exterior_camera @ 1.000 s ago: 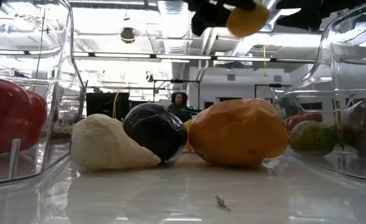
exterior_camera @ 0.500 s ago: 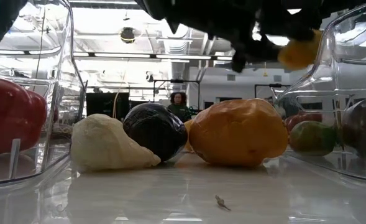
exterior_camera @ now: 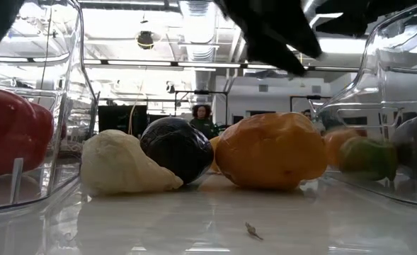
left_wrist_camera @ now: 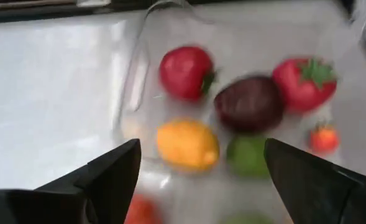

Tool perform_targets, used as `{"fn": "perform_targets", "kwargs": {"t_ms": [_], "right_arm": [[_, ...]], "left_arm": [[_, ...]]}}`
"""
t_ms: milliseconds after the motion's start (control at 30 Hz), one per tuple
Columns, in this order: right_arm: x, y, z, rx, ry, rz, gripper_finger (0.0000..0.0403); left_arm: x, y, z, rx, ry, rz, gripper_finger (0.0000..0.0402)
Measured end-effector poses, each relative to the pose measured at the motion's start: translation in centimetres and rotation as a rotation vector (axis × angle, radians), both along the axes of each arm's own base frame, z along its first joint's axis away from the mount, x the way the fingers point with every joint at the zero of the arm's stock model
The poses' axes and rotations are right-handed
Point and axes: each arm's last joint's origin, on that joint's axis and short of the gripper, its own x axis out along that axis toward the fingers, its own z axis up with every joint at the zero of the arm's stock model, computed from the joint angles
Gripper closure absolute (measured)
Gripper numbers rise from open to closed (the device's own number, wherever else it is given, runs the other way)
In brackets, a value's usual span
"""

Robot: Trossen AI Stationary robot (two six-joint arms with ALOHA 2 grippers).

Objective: Sort produce into baskets
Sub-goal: Put the lemon into the right transparent bin

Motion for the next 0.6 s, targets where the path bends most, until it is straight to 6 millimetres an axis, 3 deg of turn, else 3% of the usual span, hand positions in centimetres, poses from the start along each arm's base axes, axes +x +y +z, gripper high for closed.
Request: {"fn": "perform_targets", "kwargs": {"t_ms": [67, 167, 333, 600], "right_arm": [[0.0, 0.0, -0.1, 0.003, 0.012, 0.0, 0.0017], [0.0, 0.0, -0.1, 0.009, 0.01, -0.001, 0.0017], [0.0, 0.0, 0.0, 0.017, -0.006, -0.001, 0.0017], [0.0, 0.0, 0.1, 0.017, -0.025, -0.001, 0.0017]], "left_arm": [[-1.5, -0.8, 1.4, 0.08, 0.035, 0.023, 0.008], [-3.8, -1.4, 1.7, 0.153, 0.102, 0.07, 0.0093], [-6.2, -0.2, -0.8, 0.11, 0.155, 0.167, 0.0113], [-7.6, 2.8, -6.3, 0.0, 0.163, 0.303, 0.0118]]}}
